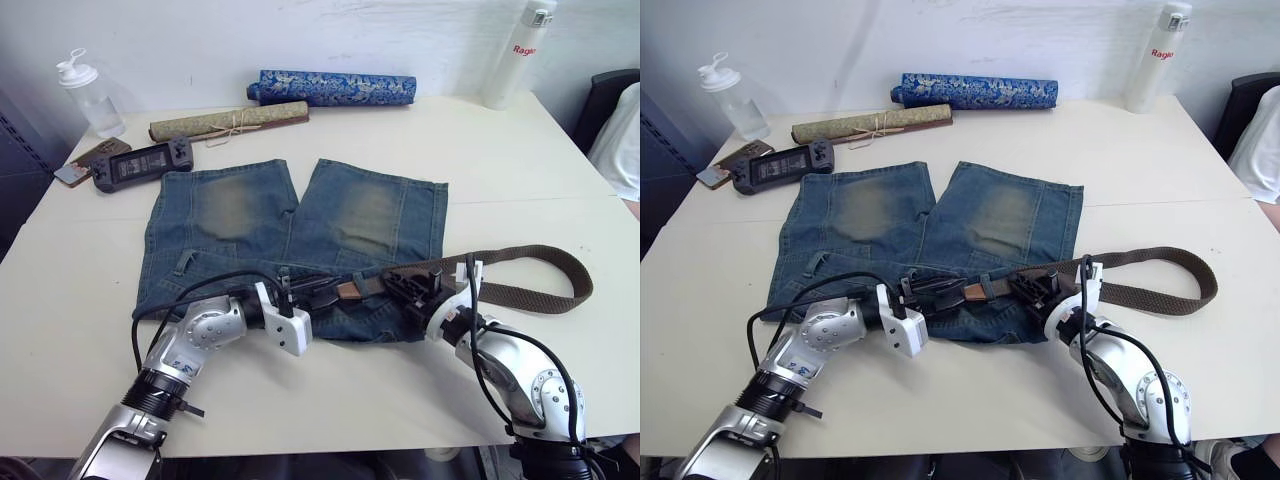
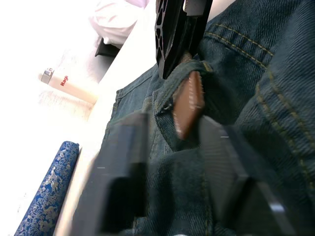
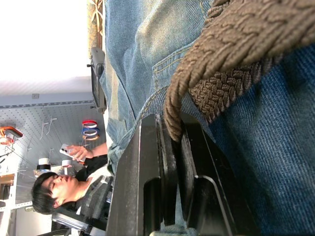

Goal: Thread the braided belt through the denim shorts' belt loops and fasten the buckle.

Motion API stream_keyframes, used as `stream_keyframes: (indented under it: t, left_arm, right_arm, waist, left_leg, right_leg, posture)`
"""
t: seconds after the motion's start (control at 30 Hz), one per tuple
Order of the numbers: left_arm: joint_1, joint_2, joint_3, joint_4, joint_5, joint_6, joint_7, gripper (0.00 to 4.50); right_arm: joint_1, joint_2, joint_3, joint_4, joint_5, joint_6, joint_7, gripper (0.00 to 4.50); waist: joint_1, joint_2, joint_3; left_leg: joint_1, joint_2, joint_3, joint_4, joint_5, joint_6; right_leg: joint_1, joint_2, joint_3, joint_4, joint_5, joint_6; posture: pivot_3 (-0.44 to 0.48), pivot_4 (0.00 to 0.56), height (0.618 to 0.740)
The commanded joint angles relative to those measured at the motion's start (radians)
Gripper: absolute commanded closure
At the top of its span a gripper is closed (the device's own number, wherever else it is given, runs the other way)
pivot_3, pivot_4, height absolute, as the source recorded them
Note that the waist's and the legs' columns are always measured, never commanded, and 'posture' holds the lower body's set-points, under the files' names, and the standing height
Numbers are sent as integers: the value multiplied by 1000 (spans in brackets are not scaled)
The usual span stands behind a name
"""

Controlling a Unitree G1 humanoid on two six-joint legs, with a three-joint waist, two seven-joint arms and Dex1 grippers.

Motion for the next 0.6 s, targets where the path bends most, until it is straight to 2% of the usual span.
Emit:
stream_keyframes:
  t: [0.03,0.43,0.53,0.57,0.6]
  left_arm:
    - [-4,10,-32,-2,16,3,-16,4389]
    - [-26,32,-40,8,15,-28,-22,4389]
    - [-34,39,-39,2,-4,-20,-33,3422]
    - [-39,39,-38,3,9,-16,-27,3291]
    - [-42,39,-37,5,19,-14,-22,2581]
  right_arm:
    - [-9,1,19,-34,13,4,6,4500]
    - [-2,-1,18,-40,12,2,3,4500]
    - [-1,-1,18,-38,10,3,5,4500]
    - [-1,0,19,-38,9,3,5,4500]
    - [0,1,19,-38,9,3,6,4500]
  waist:
    - [-1,0,0]
    - [-1,0,0]
    - [-1,0,0]
    - [-1,0,0]
    - [-1,0,0]
  left_leg:
    - [0,0,0,0,0,0]
    - [0,0,0,0,0,0]
    - [0,0,0,0,0,0]
    - [0,0,0,0,0,0]
    - [0,0,0,0,0,0]
  right_leg:
    - [0,0,0,0,0,0]
    - [0,0,0,0,0,0]
    - [0,0,0,0,0,0]
    - [0,0,0,0,0,0]
    - [0,0,0,0,0,0]
  posture:
    - [0,150,637]
    - [0,150,637]
    - [0,150,637]
    - [0,150,637]
    - [0,150,637]
